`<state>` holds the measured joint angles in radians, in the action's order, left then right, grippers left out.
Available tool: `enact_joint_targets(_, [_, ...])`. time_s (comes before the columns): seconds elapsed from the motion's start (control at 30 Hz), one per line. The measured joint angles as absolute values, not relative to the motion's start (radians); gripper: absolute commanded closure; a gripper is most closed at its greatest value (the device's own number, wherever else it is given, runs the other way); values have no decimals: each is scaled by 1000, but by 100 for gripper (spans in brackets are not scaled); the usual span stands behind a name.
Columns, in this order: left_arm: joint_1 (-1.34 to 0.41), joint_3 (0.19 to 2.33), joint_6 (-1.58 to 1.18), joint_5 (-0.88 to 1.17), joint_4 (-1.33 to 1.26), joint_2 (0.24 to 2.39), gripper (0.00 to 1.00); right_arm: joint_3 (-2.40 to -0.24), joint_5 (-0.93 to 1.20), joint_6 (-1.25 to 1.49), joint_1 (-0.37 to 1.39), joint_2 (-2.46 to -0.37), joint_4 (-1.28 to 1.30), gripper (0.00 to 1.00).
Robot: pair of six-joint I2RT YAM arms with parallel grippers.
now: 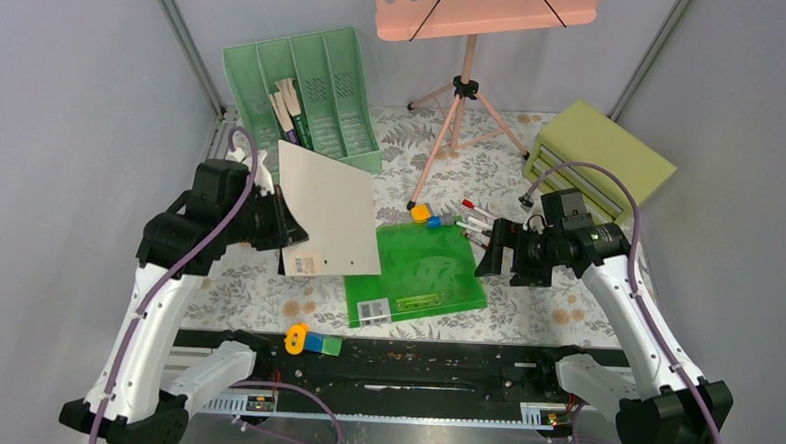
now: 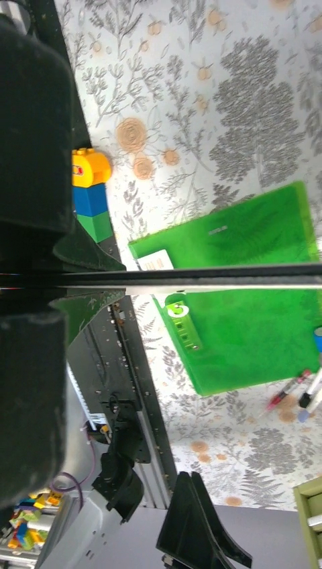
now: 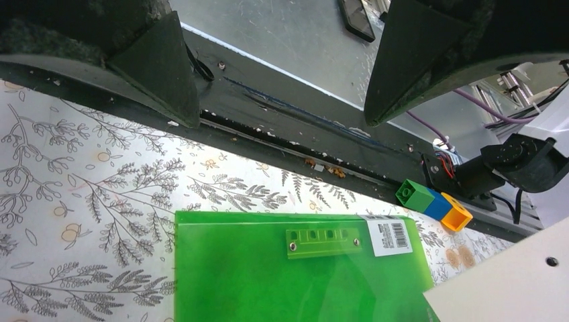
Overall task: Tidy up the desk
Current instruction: Place the folder in the storage box.
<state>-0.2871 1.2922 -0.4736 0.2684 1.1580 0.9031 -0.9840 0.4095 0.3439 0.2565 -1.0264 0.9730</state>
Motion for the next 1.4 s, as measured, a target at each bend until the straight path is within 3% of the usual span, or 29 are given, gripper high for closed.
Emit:
enact_joint_targets(0.47, [-287,1581,-425,171,1203,1127,100,-1001,412,340,257,-1099,910,1])
enact_joint_targets(1.4, [-287,1934,-387,36,1331,1250,100,-1001,491,311,257,-1110,883,1])
